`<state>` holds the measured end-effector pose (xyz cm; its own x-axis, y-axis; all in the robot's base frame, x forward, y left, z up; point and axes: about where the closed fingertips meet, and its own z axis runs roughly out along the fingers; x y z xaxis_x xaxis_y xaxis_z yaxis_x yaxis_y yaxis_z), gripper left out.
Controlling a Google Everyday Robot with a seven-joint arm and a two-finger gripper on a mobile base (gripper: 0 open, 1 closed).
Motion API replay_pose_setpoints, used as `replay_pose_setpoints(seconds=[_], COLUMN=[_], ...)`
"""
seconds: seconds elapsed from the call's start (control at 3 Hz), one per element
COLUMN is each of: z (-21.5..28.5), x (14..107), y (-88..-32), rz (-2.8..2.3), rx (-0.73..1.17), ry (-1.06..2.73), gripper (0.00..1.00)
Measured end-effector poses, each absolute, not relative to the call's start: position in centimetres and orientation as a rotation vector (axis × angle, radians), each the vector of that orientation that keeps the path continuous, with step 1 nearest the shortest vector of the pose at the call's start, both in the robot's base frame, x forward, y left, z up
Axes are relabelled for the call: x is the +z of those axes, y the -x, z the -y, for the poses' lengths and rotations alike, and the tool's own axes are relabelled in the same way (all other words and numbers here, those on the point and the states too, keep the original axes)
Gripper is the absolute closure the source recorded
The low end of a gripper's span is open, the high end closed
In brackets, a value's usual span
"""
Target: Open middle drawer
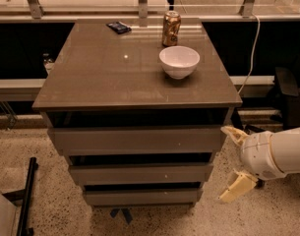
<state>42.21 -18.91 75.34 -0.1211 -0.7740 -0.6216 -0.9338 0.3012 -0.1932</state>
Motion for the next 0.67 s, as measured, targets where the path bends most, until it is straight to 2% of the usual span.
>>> replay_pose_setpoints(seconds=[0.67], z=[16.1], x=[70.4], y=[-42.0], rz=[-1.907], rx=[0.324], ry=[1.497], gripper=[0.0])
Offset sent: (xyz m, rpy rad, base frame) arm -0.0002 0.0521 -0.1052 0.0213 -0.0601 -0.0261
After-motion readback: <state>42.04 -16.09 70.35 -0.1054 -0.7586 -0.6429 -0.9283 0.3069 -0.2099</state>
